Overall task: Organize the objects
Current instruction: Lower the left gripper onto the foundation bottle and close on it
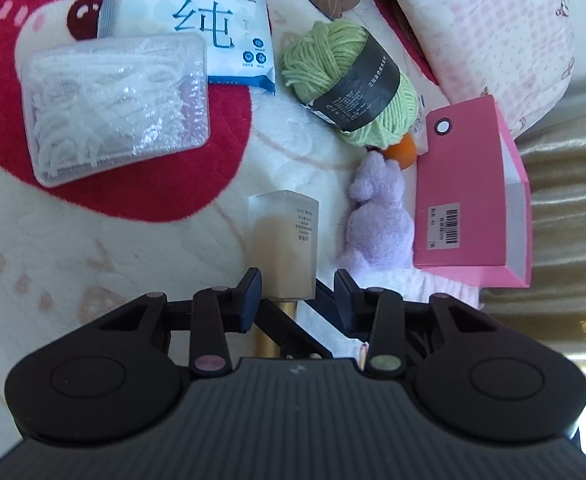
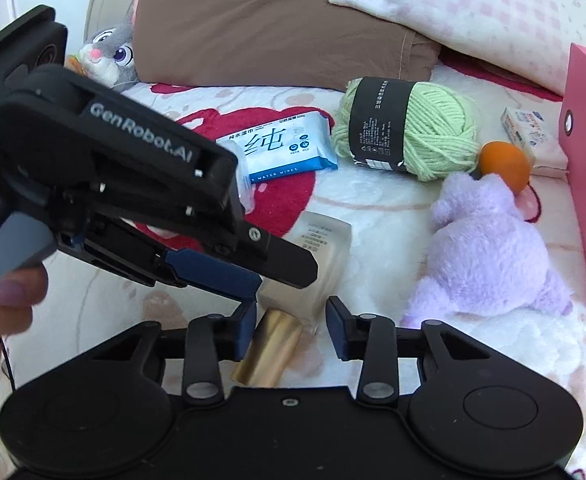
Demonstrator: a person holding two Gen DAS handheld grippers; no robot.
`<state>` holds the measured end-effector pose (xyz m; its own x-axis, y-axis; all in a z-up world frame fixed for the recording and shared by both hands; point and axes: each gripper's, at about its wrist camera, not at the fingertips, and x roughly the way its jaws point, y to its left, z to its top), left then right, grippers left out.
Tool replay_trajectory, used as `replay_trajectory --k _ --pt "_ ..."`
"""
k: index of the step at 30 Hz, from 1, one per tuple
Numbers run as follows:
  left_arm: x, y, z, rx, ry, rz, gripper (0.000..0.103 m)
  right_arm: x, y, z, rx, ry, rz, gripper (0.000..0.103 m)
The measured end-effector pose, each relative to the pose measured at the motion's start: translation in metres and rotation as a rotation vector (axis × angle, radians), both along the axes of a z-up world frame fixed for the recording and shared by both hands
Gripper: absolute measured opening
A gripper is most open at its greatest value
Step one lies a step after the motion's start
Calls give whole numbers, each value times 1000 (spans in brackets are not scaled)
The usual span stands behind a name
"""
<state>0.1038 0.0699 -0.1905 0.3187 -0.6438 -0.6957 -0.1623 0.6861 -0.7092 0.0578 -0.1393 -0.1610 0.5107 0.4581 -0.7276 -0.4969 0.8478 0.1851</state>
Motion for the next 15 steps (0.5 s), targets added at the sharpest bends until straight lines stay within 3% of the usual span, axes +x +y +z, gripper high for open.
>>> replay_trajectory --k 2,7,9,15 --pt "0 -8 2 2 -5 -7 38 -5 -7 2 -15 3 -14 37" --pt "4 -23 8 142 -50 -21 38 5 -4 0 7 49 -14 38" --pt "3 -24 6 156 -66 -14 38 11 1 -2 20 63 -20 46" --pt "5 -24 6 193 -125 20 41 21 7 -7 31 55 -39 47"
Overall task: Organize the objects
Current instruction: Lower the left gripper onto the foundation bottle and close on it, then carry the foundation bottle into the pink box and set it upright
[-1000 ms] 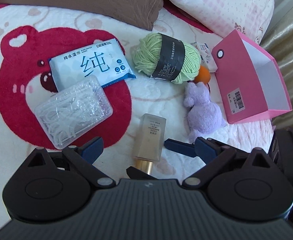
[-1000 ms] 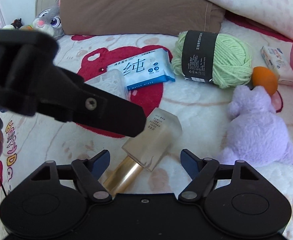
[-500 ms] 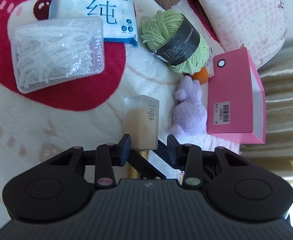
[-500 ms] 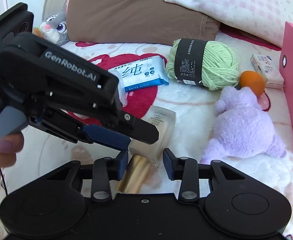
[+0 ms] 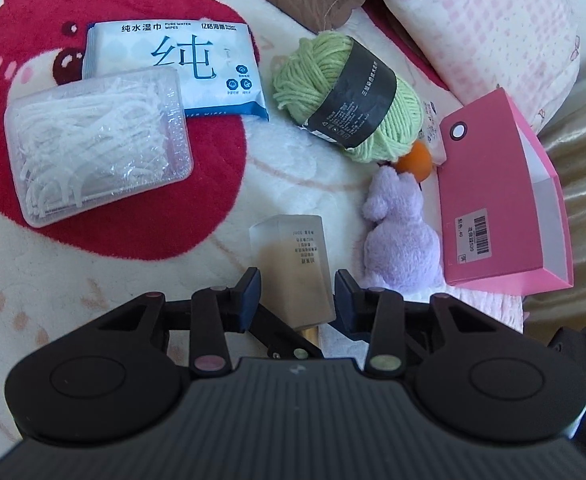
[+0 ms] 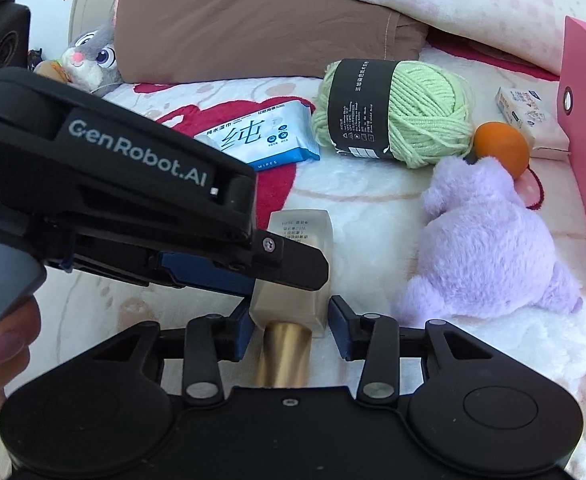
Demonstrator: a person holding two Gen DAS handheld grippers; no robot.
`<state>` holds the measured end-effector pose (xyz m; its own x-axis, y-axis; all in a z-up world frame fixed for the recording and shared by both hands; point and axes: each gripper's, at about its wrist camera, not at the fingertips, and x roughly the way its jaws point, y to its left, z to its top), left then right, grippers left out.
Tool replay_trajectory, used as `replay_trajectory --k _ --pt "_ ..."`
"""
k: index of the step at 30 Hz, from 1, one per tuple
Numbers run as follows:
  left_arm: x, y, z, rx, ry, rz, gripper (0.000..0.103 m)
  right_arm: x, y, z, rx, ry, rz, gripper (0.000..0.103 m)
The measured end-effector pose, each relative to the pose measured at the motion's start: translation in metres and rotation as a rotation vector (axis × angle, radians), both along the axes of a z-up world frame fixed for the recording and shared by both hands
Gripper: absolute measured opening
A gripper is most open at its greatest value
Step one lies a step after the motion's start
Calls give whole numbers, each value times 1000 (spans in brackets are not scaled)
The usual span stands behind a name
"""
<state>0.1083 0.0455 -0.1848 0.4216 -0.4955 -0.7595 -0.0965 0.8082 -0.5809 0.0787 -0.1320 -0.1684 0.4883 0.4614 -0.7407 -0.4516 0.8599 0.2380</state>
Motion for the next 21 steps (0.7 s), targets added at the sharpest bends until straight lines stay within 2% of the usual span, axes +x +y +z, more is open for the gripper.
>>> replay_trajectory --k 5,10,15,21 --pt "-4 -5 3 -1 -1 3 37 -3 -10 10 18 10 -8 42" --pt "-19 -16 24 -7 -23 -21 37 -15 -28 32 51 -4 8 42" --pt "-29 -38 57 -47 -66 -64 37 -19 -57 67 67 -43 -14 42" --pt "-31 -89 110 -80 -149 -153 37 -28 -98 118 58 -133 -73 41"
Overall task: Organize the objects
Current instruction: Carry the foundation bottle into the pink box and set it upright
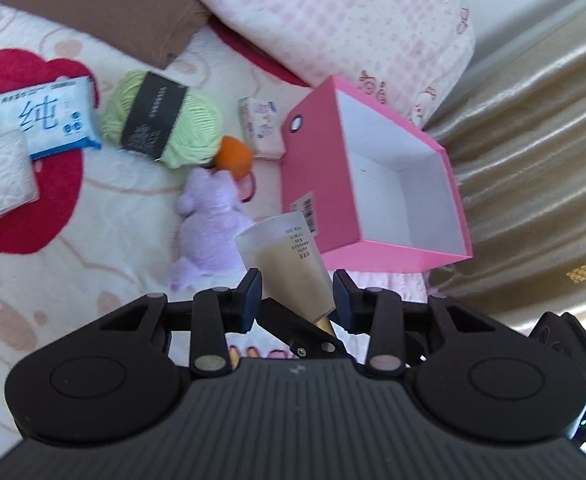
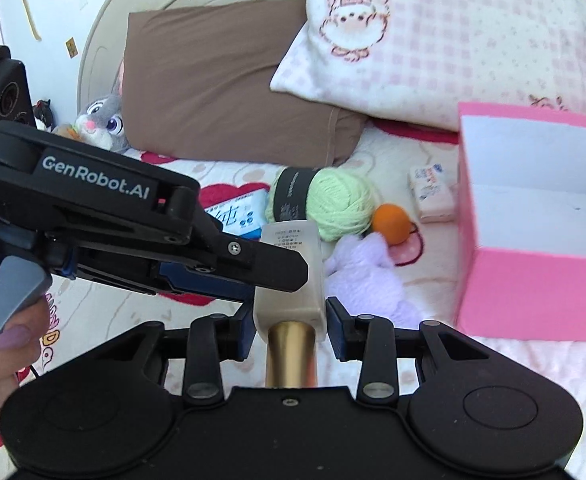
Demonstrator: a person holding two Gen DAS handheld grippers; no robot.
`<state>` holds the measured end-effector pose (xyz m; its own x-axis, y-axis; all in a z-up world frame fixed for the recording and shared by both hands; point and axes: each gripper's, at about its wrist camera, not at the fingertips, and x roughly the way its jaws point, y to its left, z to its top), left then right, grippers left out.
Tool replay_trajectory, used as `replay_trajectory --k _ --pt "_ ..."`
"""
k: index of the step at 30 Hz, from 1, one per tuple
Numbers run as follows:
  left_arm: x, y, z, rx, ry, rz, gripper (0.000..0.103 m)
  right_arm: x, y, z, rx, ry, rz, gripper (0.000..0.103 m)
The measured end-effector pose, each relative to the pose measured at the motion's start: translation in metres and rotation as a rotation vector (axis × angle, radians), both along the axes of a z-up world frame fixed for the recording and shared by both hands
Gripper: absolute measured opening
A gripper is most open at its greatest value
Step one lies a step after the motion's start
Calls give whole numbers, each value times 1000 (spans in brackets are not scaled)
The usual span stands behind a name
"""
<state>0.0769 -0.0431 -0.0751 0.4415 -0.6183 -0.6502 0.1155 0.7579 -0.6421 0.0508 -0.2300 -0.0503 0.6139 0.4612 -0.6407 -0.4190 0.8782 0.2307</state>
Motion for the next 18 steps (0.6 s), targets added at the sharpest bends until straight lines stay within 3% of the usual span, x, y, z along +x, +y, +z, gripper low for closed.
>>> replay_trajectory --k 4,5,7,10,12,18 --pt "3 -53 36 43 -96 -99 34 7 -35 22 -31 -83 -54 41" --pt "6 -64 44 5 -124 -120 33 8 -43 28 -31 -90 -56 41" --pt "18 -90 58 -74 -97 -183 35 16 -57 33 -13 -92 -56 40" --pt "32 -122 71 -66 -132 -211 33 21 -73 43 -20 -119 -112 40" --pt "40 -136 73 -81 -103 -219 33 28 -83 47 -25 -129 -135 40" --pt "57 -154 77 -52 -136 -189 33 39 -112 63 -63 -152 -165 40"
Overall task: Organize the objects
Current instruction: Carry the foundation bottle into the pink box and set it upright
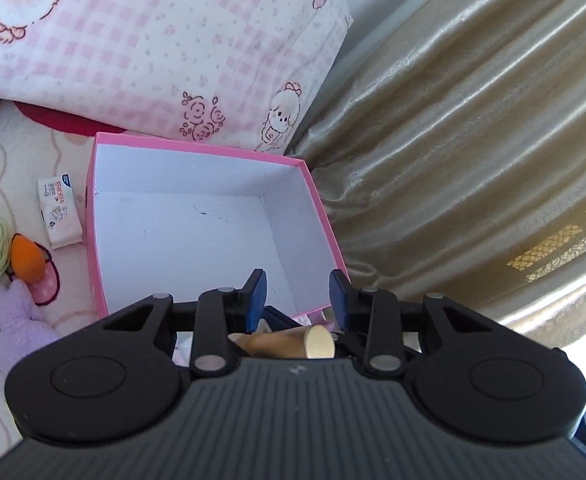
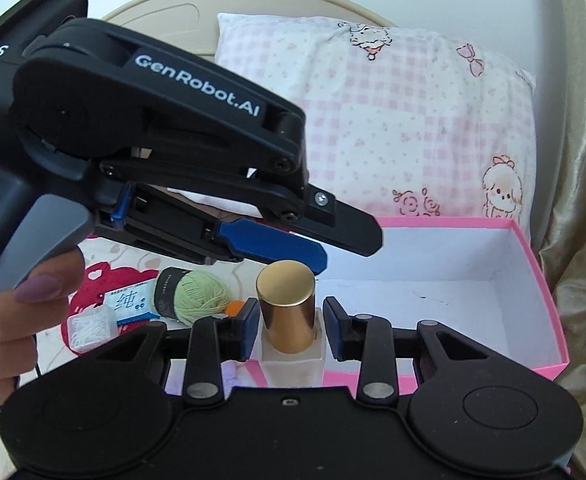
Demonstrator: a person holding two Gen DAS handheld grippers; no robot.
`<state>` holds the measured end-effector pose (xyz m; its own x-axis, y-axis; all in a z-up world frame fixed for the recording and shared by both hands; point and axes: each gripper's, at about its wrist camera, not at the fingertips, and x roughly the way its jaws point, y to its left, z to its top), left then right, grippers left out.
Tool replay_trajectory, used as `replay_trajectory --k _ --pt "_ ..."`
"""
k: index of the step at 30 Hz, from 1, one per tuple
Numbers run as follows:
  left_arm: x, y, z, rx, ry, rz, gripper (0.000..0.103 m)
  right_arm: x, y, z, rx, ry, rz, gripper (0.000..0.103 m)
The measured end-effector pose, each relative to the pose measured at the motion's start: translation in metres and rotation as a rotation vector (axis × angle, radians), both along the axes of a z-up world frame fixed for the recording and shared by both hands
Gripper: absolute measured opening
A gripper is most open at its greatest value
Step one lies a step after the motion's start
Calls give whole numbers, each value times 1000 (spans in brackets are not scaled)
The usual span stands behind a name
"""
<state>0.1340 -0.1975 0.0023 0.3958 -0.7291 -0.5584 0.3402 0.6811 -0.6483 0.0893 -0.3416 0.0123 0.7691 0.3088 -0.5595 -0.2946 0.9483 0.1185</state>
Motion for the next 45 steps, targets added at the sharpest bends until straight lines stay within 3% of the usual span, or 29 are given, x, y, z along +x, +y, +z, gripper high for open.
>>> replay_trajectory --k 4,10,16,20,26,32,42,45 --pt "14 1 -8 6 16 21 33 13 -17 3 24 34 -31 40" --pt "34 -3 -33 36 66 34 33 46 -41 2 -32 63 -105 39" --pt "59 -36 -61 96 131 -44 33 99 -61 -15 -104 266 -125 39" --pt "77 -51 -86 84 242 -57 33 131 -78 -32 -108 432 -149 39" --pt "93 -65 -114 57 358 -29 30 160 -86 -61 -157 564 -163 39" --pt "98 -59 -128 26 381 12 30 179 -83 -68 -160 533 -157 39" --pt "105 -58 -129 65 317 38 30 207 -86 -90 -156 524 -216 40" --pt "110 -59 -133 60 329 25 30 199 -96 -87 -78 557 -228 51"
